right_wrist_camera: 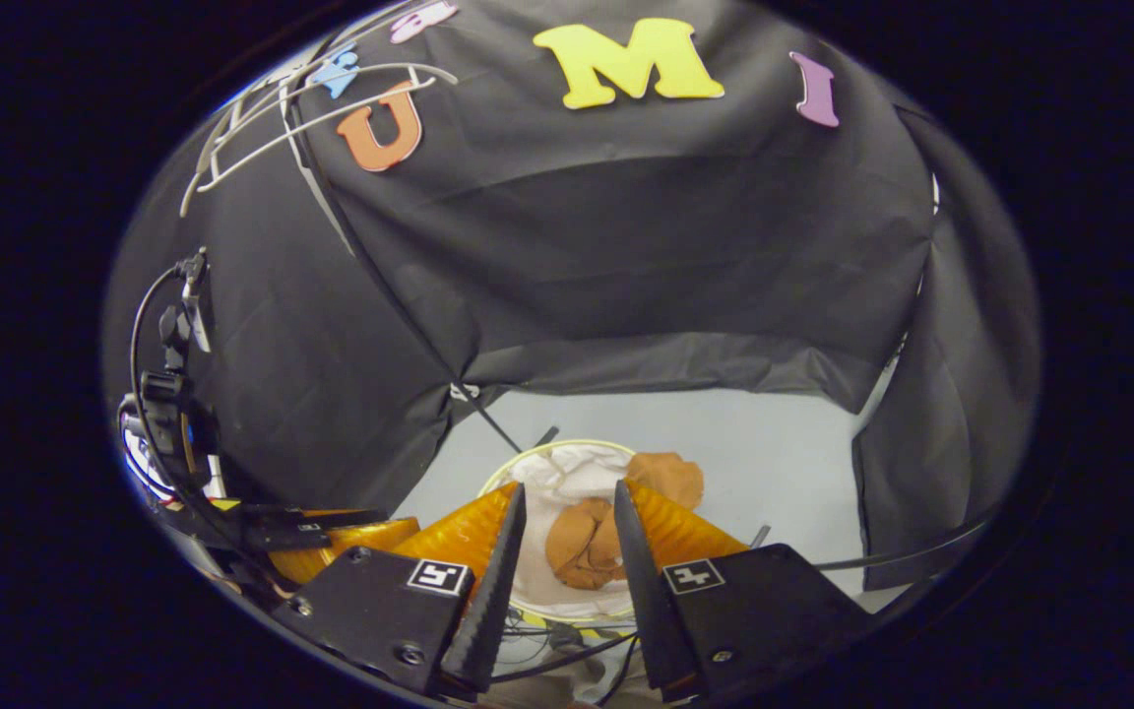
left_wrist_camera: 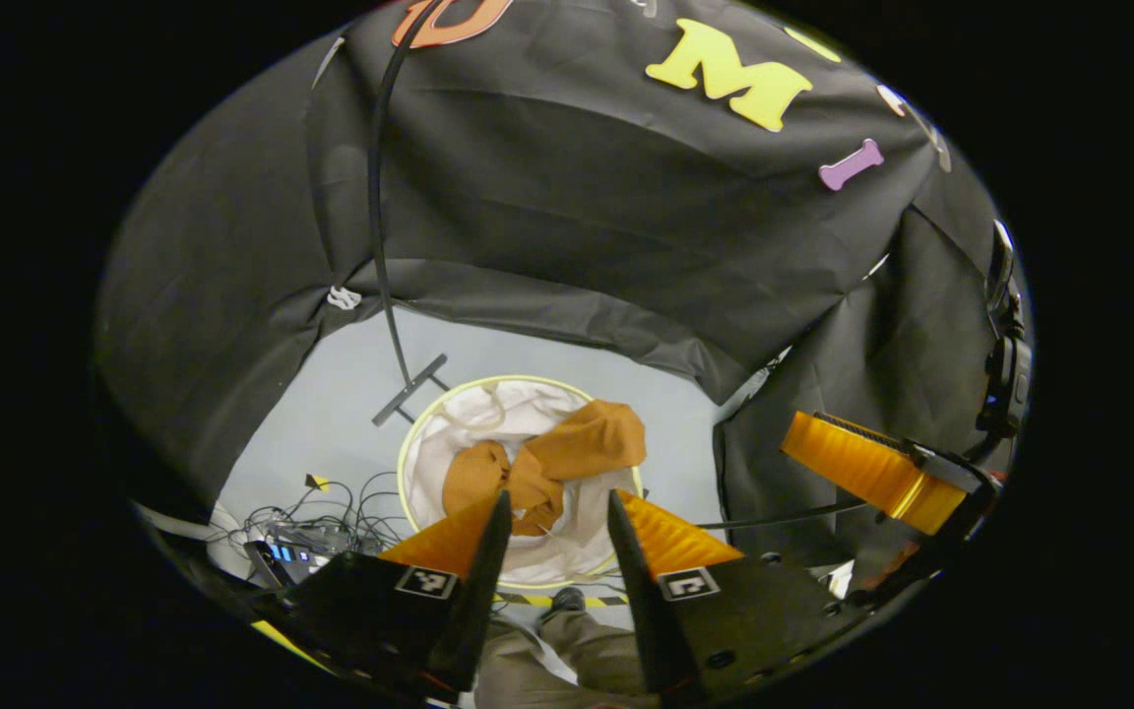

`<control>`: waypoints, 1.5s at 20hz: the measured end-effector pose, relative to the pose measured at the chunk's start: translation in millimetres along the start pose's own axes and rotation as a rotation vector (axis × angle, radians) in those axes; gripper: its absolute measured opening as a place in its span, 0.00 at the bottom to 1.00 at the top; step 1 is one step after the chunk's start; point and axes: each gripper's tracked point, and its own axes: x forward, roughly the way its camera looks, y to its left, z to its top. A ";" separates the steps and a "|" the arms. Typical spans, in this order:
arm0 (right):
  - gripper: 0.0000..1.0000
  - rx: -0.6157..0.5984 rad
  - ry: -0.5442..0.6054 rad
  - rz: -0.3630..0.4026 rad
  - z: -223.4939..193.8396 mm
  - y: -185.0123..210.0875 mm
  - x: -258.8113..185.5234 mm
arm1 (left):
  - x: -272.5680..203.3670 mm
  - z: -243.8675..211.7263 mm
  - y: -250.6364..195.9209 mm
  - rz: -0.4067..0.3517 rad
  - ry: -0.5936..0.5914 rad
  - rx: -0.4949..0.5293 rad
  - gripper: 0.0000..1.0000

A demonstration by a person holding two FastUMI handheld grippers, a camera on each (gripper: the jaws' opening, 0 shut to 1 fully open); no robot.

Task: Grasp the clothes on the hanger with both hands and then place them into the laundry hamper below.

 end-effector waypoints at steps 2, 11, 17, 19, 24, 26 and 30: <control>0.59 0.007 -0.016 -0.008 -0.5 -2.2 -16.8 | -8.0 0.4 -2.2 0.009 -0.017 0.022 0.78; 0.73 0.014 -0.014 -0.104 -15.4 -41.0 -31.7 | -36.8 0.8 7.6 0.098 -0.040 0.056 0.97; 0.81 0.023 -0.013 -0.190 -27.1 -59.8 -59.8 | -73.5 22.0 8.7 0.121 -0.107 0.138 0.97; 0.81 0.029 -0.044 -0.210 -24.6 -57.4 -72.2 | -86.0 30.9 10.9 0.116 -0.148 0.166 1.00; 0.81 0.042 -0.169 -0.247 -6.5 -43.8 -128.8 | -117.7 53.1 -0.8 0.075 -0.253 0.229 0.97; 0.83 0.031 -0.224 -0.257 1.5 -42.0 -158.1 | -135.3 58.9 -12.6 0.062 -0.297 0.253 0.97; 0.81 0.001 -0.327 -0.248 11.6 -44.3 -203.9 | -172.6 65.7 -24.5 0.075 -0.413 0.292 0.97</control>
